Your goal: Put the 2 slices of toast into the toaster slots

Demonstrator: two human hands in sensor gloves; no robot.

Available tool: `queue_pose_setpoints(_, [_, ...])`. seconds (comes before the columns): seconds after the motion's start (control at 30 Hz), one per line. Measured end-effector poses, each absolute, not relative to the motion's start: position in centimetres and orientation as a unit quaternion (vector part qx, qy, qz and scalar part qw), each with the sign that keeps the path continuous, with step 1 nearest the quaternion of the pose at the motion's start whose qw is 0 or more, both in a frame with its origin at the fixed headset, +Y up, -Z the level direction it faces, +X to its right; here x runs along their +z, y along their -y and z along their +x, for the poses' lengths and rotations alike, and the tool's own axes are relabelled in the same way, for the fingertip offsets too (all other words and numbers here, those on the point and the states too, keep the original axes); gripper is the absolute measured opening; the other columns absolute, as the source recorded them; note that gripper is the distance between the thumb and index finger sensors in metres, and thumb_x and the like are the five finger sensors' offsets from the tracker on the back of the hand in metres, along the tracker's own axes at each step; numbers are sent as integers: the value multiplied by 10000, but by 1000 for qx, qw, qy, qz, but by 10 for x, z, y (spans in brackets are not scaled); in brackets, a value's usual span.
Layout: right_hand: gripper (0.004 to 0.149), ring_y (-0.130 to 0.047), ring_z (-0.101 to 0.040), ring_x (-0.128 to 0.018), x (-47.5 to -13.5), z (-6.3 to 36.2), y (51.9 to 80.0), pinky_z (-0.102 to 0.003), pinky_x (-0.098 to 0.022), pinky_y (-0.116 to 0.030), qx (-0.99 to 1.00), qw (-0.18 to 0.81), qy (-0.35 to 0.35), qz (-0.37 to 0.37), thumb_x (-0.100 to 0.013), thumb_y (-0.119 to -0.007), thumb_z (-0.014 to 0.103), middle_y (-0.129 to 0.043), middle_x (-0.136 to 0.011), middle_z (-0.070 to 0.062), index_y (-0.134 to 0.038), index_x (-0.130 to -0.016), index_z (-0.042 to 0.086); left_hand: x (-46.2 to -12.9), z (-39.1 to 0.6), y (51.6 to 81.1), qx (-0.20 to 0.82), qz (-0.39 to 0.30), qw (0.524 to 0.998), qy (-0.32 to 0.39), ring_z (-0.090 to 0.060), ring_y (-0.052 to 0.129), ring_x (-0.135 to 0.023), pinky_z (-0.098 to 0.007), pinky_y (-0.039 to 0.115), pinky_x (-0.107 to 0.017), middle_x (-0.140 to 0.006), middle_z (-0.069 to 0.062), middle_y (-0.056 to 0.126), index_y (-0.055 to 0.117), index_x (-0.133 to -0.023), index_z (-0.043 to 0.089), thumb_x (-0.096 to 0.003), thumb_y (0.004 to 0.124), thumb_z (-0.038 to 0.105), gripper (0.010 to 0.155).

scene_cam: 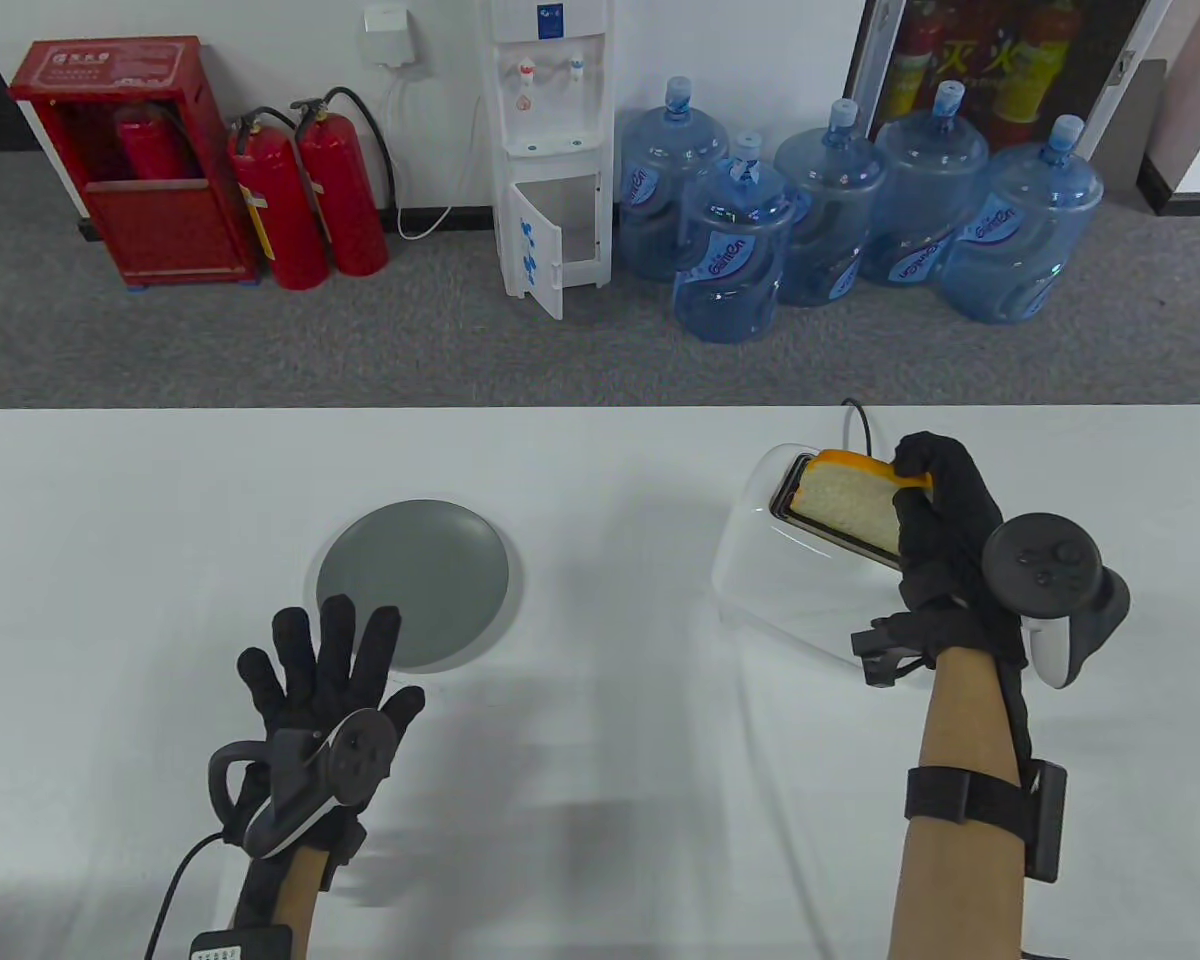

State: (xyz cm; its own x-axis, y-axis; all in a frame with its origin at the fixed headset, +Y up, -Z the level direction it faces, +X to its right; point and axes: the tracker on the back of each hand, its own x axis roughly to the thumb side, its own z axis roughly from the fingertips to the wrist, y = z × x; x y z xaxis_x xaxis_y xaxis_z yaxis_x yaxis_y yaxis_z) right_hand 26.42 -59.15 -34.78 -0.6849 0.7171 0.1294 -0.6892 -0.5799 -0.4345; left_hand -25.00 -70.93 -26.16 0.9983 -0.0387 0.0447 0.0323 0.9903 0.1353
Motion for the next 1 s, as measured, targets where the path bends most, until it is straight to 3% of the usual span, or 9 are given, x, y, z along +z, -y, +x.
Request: queue_pose_setpoints(1.0, [488, -872, -356, -989, -348, 268, 609, -642, -750, -682, 891, 398, 213, -44, -640, -727, 156, -726, -1122, -42, -593, -1061, 363, -262, -251, 710, -20, 62, 998, 23, -478, 106, -1141, -653, 132, -747, -1282, -68, 169, 159, -1183, 409, -524, 328, 647, 721])
